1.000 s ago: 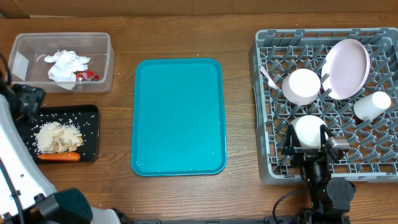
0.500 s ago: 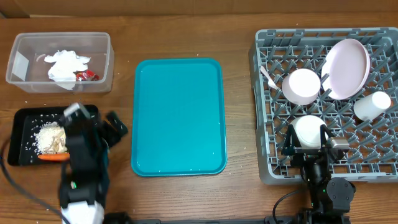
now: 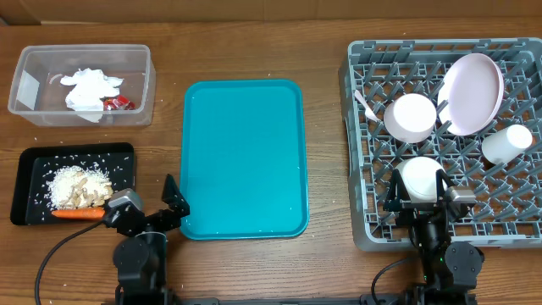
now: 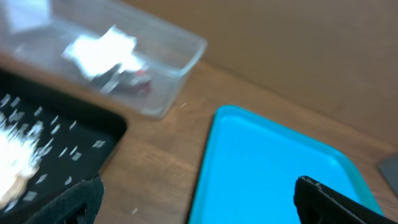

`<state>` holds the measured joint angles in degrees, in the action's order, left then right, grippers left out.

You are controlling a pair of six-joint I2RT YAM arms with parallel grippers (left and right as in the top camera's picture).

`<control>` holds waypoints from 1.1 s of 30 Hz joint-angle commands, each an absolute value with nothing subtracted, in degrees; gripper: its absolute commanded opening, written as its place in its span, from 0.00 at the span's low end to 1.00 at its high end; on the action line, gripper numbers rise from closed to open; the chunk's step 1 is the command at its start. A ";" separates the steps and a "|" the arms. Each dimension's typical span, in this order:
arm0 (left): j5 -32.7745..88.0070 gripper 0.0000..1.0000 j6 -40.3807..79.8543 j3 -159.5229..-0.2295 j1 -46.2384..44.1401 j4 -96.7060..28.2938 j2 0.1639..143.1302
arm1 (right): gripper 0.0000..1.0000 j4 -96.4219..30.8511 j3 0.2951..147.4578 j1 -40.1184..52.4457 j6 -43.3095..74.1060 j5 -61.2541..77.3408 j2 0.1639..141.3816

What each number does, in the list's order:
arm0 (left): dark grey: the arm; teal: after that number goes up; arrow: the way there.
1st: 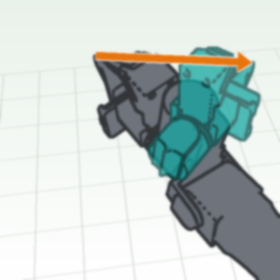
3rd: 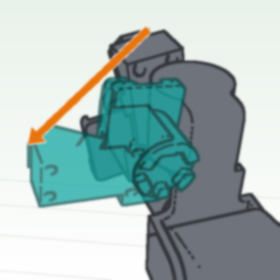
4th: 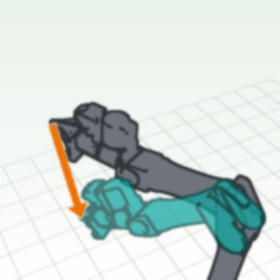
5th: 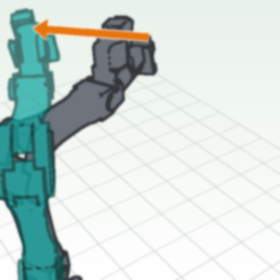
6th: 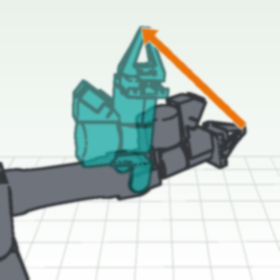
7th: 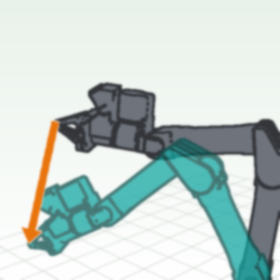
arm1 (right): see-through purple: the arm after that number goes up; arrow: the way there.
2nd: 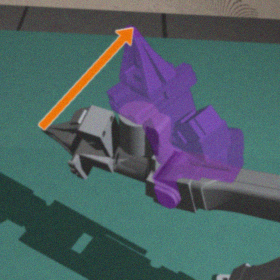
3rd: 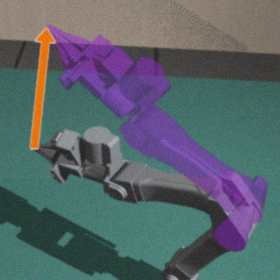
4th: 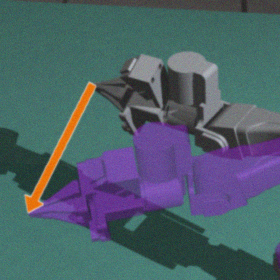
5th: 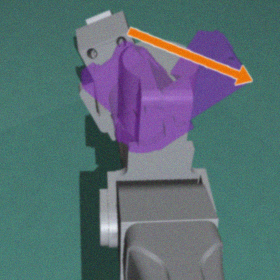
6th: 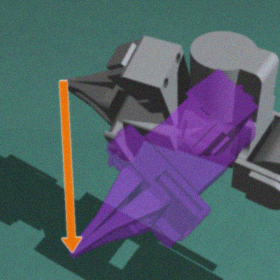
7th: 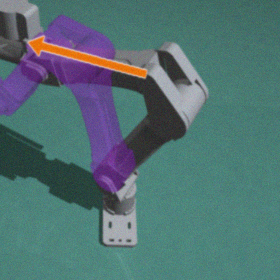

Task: Sort waste into correct bins and load items into the dishwasher rack

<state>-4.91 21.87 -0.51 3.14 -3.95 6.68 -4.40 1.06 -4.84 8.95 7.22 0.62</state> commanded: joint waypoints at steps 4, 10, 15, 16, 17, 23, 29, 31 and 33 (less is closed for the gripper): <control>-2.04 1.00 3.62 -0.30 -0.25 -4.32 0.19 | 1.00 -4.16 0.47 -4.95 8.73 6.87 0.16; -2.04 1.00 1.63 -0.30 0.54 -4.36 0.19 | 1.00 -4.16 0.47 -4.95 8.73 6.87 0.16; -1.80 1.00 0.60 -0.30 0.89 -4.29 0.30 | 1.00 -4.16 0.47 -4.95 8.73 6.87 0.16; -1.83 1.00 0.60 -0.30 0.86 -4.27 0.30 | 1.00 -4.16 0.47 -4.95 8.73 6.87 0.16; -1.83 1.00 0.60 -0.30 0.82 -4.27 0.30 | 1.00 -4.16 0.47 -4.95 8.73 6.87 0.16; -1.83 1.00 0.60 -0.30 0.82 -4.27 0.30 | 1.00 -4.16 0.47 -4.95 8.71 6.90 0.16; -1.83 1.00 0.60 -0.30 0.82 -4.27 0.30 | 1.00 -4.16 0.47 -4.95 8.71 6.87 0.16; -1.83 1.00 0.60 -0.30 0.82 -4.27 0.30 | 1.00 -4.16 0.47 -4.95 8.71 6.87 0.16; -1.83 1.00 0.60 -0.30 0.82 -4.27 0.30 | 1.00 -4.16 0.47 -4.95 8.73 6.87 0.16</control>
<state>-2.31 2.33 -0.51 0.51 -4.32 0.91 -4.47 1.06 -4.84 8.95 7.22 0.62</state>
